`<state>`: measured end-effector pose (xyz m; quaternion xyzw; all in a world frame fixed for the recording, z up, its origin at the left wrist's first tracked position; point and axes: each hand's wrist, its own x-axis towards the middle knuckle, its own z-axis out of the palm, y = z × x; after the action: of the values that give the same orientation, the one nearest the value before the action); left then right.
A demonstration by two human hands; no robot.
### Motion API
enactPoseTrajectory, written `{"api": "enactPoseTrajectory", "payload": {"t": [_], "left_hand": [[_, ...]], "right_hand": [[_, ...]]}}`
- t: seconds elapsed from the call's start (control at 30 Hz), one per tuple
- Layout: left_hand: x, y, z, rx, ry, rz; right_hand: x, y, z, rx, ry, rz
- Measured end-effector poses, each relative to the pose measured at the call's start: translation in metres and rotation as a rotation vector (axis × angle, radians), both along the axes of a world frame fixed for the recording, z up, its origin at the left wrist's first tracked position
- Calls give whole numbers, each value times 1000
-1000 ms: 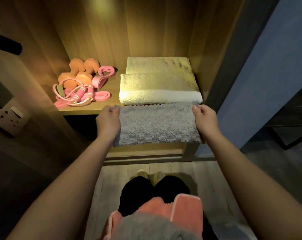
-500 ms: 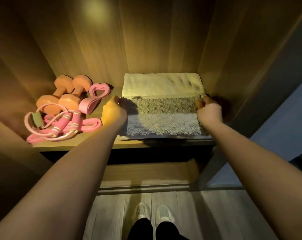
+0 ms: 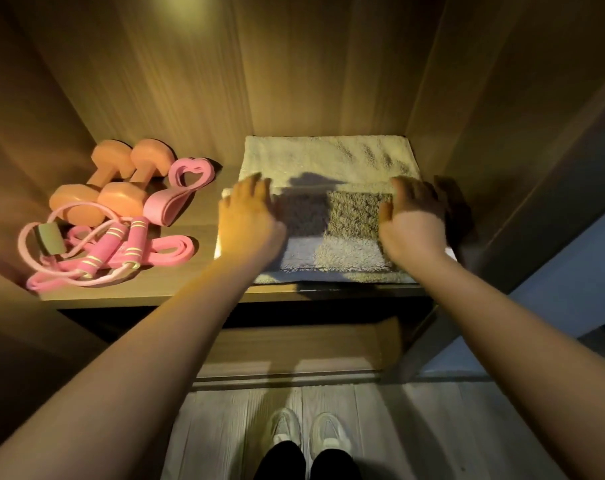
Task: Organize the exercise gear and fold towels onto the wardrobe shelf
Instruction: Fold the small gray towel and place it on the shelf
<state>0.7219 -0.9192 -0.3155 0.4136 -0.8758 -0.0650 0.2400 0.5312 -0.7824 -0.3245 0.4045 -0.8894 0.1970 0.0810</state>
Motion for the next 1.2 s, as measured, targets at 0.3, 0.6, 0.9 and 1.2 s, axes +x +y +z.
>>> {"api": "enactPoseTrajectory", "payload": {"t": [0.3,0.6,0.9,1.2], "left_hand": [[-22,23,-40,3,-302,-167],[24,-6,-42,41,-289,17],[21,7,-18,42,-363,63],[-44,75,-24,-101,-375,-448]], "right_hand": [[23,-11,-32,329,-109,226],[-3,0,-44,328,-89,121],[-1,9,-16,333,-281,166],[13,72,-8,-440,-648,-275]]}}
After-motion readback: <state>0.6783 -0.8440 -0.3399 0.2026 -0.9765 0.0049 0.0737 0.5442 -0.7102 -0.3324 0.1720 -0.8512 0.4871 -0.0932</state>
